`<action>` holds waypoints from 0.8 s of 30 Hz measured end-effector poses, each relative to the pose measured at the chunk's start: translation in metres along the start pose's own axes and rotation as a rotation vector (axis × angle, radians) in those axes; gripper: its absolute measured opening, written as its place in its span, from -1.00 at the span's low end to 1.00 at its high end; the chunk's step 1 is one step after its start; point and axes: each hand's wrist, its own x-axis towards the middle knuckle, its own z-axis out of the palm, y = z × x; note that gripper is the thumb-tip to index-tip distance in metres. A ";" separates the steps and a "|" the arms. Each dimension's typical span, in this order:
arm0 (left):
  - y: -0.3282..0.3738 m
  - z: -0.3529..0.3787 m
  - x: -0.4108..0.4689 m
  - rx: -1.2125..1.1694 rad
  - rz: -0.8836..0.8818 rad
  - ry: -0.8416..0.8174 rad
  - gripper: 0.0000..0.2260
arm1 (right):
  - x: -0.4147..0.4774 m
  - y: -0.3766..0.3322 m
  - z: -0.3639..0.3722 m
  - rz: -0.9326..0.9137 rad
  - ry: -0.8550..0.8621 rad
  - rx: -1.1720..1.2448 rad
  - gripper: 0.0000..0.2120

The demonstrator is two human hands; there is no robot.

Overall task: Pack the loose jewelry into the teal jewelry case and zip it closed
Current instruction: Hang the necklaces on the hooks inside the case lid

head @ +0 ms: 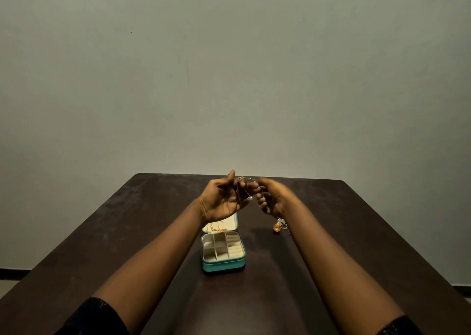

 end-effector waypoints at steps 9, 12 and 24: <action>0.011 -0.004 0.001 0.058 -0.082 -0.133 -0.58 | -0.001 0.013 -0.002 0.007 -0.191 0.040 -0.77; 0.013 -0.007 0.002 0.069 -0.106 -0.180 -0.54 | -0.001 0.013 0.000 -0.051 -0.236 0.073 -0.73; 0.024 -0.012 -0.004 0.086 -0.179 -0.381 -0.37 | -0.004 0.011 0.006 -0.112 -0.475 0.141 -0.81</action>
